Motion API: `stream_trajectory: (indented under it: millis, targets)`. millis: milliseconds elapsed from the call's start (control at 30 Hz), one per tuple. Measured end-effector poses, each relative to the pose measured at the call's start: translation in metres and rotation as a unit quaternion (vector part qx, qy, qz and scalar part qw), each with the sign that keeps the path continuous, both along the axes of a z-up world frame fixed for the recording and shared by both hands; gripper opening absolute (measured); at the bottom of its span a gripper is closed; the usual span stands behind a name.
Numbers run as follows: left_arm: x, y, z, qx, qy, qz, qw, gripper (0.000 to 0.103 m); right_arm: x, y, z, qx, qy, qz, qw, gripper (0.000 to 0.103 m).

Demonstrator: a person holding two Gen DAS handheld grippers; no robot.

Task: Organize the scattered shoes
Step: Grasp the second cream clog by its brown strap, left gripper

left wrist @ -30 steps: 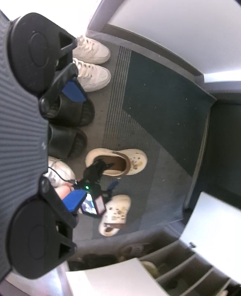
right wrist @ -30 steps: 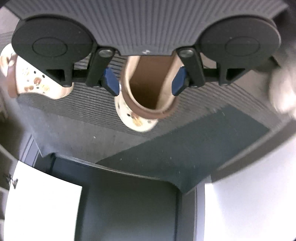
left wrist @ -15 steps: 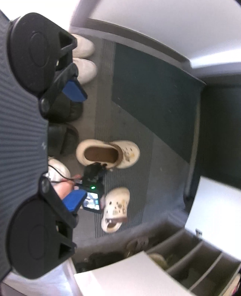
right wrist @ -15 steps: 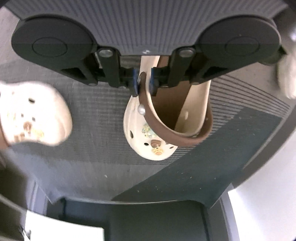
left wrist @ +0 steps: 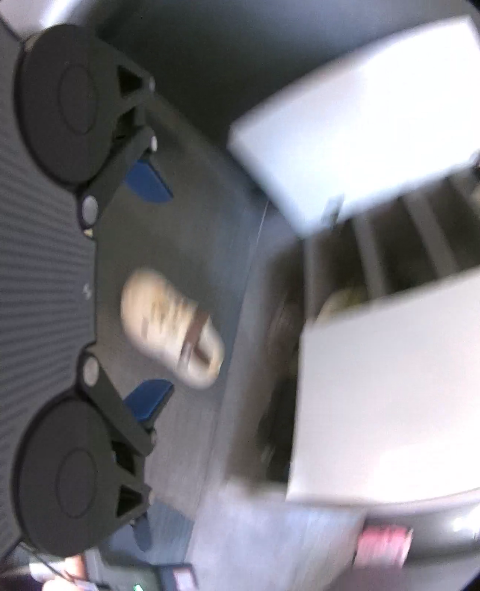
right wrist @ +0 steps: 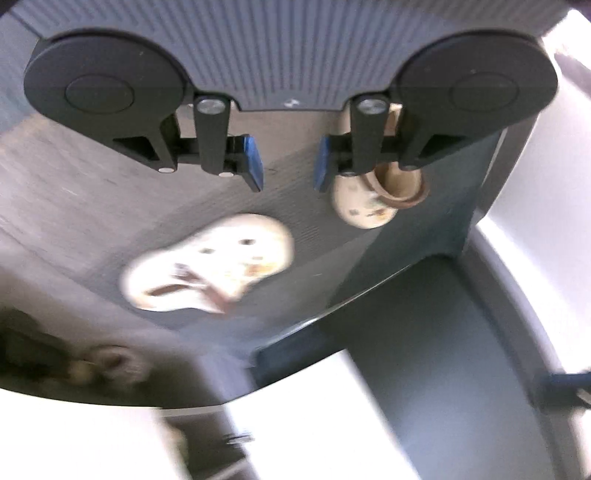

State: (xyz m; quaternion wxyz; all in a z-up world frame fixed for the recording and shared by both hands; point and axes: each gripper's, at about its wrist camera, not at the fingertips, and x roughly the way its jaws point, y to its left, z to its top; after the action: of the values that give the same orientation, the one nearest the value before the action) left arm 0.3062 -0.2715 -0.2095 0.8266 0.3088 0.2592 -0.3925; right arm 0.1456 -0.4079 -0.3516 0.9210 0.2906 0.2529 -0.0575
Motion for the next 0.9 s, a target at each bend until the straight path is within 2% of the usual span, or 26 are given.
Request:
stream_trajectory:
  millis: [100,167,233,267,300,400,433,500,600,700,833,900]
  targets:
    - [0.040,-0.052,-0.052,0.034,0.018,-0.049,0.9980,0.103,-0.027,-0.029,-0.008,0.024,0.017,-0.043,0.999,0.035]
    - [0.066,-0.086,-0.087,0.056,0.030,-0.082,0.9946,0.103,-0.033,-0.047,-0.012,0.031,0.030,-0.028,0.999,0.038]
    - [0.090,-0.099,-0.111,0.055,0.056,-0.110,0.9909,0.103,-0.038,-0.064,-0.012,0.034,0.038,-0.017,0.999,0.057]
    - [0.109,-0.107,-0.128,0.065,0.066,-0.111,0.9895,0.103,-0.040,-0.072,-0.011,0.033,0.039,-0.014,0.999,0.076]
    - [0.127,-0.115,-0.144,0.076,0.075,-0.112,0.9880,0.103,-0.041,-0.080,-0.006,0.024,0.036,-0.012,0.999,0.089]
    - [0.166,-0.126,-0.182,0.085,0.100,-0.110,0.9852,0.103,-0.035,-0.099,0.008,-0.002,0.031,0.010,0.999,0.091]
    - [0.171,-0.129,-0.192,0.094,0.088,-0.120,0.9844,0.103,-0.033,-0.104,0.011,-0.013,0.033,0.017,0.999,0.091]
    - [0.182,-0.134,-0.204,0.104,0.081,-0.121,0.9839,0.103,-0.029,-0.110,0.015,-0.027,0.038,0.024,0.999,0.091]
    - [0.197,-0.142,-0.214,0.118,0.102,-0.136,0.9784,0.103,-0.025,-0.119,0.014,-0.031,0.052,0.015,0.998,0.091]
    - [0.198,-0.151,-0.222,0.133,0.129,-0.167,0.9684,0.103,-0.017,-0.122,0.005,-0.018,0.066,0.009,0.998,0.091]
    - [0.191,-0.162,-0.240,0.149,0.120,-0.170,0.9666,0.102,-0.007,-0.118,-0.004,-0.014,0.082,0.007,0.997,0.091]
    - [0.188,-0.163,-0.244,0.140,0.112,-0.167,0.9695,0.101,-0.003,-0.114,-0.006,-0.008,0.086,0.003,0.996,0.091]
